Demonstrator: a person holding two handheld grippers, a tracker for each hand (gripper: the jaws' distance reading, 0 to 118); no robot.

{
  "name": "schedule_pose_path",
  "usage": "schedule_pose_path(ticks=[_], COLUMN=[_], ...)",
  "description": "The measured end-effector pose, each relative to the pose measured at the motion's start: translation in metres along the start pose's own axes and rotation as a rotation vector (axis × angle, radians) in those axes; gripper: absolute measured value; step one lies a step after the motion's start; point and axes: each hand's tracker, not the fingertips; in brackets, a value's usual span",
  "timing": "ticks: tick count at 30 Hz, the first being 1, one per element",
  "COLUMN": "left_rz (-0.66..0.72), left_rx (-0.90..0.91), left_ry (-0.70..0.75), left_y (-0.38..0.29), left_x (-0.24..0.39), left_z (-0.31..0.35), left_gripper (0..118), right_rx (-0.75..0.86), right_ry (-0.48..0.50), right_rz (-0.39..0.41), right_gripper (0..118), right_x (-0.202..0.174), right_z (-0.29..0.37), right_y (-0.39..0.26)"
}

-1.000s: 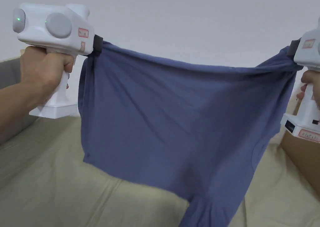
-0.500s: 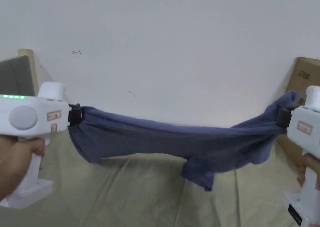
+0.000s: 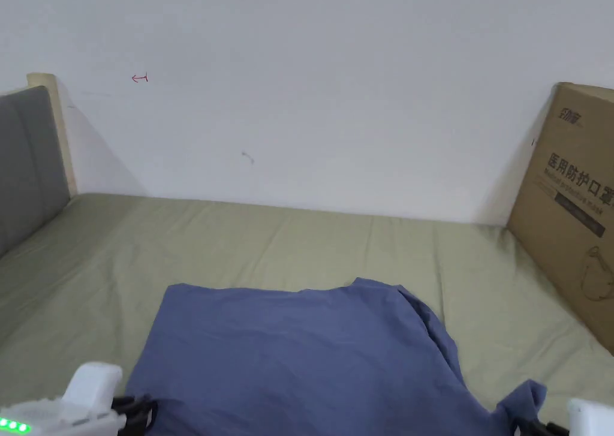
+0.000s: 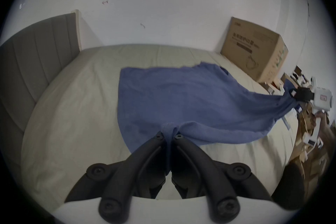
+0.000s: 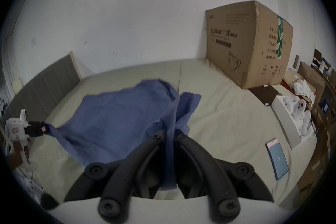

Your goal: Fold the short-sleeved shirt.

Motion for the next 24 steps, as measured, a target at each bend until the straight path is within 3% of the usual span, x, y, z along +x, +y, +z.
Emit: schedule_pose_path(ticks=[6, 13, 21, 24], left_rz=[0.05, 0.072, -0.087, -0.089], left_rx=[-0.05, -0.016, -0.13, -0.139], left_ry=[0.002, 0.003, -0.016, -0.019], left_y=[-0.066, -0.089, -0.096, -0.104], left_x=[-0.004, -0.014, -0.009, -0.003], left_z=[0.027, 0.066, 0.072, 0.072], left_gripper=[3, 3, 3, 3], right_rx=[-0.061, -0.082, -0.157, -0.18], right_ry=[0.043, 0.058, 0.086, 0.088], right_rz=[0.083, 0.1, 0.135, 0.139], right_gripper=[8, 8, 8, 8], right_x=[0.015, 0.019, 0.012, 0.011], right_z=[0.029, 0.068, 0.079, 0.077], right_y=[-0.056, -0.096, -0.119, -0.123])
